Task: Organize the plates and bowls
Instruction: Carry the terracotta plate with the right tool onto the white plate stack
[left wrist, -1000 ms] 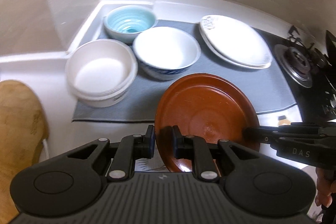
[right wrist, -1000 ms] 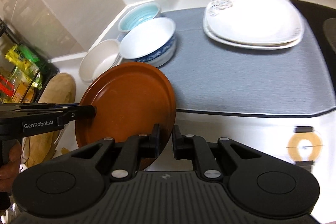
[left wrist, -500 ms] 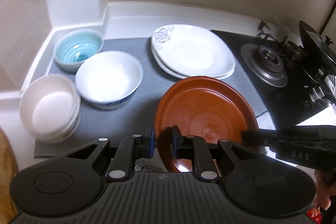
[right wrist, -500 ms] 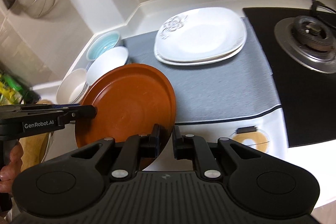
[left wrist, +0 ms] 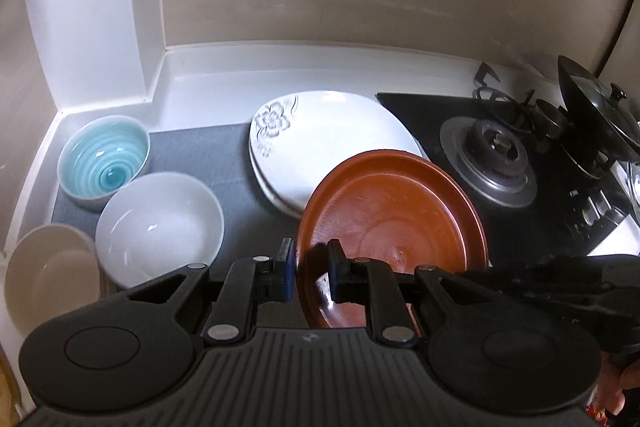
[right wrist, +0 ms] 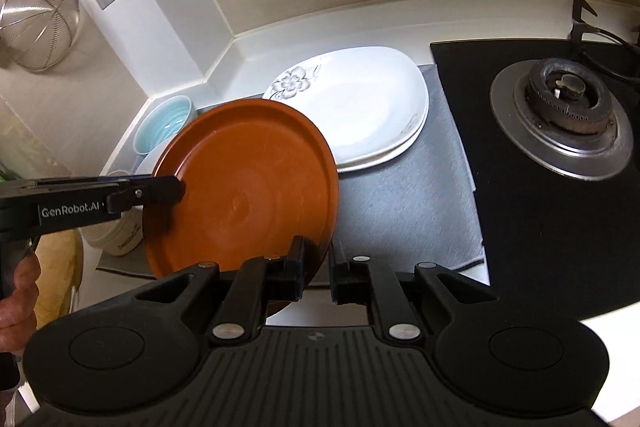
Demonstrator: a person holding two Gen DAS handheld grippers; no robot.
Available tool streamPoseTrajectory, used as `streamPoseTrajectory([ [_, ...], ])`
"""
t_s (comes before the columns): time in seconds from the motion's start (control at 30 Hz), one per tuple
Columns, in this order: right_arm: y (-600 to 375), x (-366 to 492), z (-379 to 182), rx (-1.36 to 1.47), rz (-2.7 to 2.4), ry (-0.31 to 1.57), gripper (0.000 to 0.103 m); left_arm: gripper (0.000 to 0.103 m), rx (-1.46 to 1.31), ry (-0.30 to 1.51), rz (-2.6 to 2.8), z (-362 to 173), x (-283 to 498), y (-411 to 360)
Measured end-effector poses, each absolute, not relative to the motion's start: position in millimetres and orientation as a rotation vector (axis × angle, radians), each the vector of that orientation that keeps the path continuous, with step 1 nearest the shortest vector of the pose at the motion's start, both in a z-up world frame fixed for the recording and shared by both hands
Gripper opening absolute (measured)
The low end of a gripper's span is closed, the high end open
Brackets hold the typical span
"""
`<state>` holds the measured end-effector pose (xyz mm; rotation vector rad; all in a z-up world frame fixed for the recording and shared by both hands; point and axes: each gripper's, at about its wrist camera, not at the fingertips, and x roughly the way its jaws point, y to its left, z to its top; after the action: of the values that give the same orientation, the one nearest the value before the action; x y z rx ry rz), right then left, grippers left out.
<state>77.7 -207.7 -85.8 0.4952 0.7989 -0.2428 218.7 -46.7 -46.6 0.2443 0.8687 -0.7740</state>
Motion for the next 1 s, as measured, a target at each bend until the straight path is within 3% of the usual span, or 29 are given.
streamPoseTrajectory([
  [1.0,-321.4,200.0,-105.8,0.403,-0.209,0.753,0.013,0.018,0.226,0.987,-0.648,-103.1,325.3,-144.5],
])
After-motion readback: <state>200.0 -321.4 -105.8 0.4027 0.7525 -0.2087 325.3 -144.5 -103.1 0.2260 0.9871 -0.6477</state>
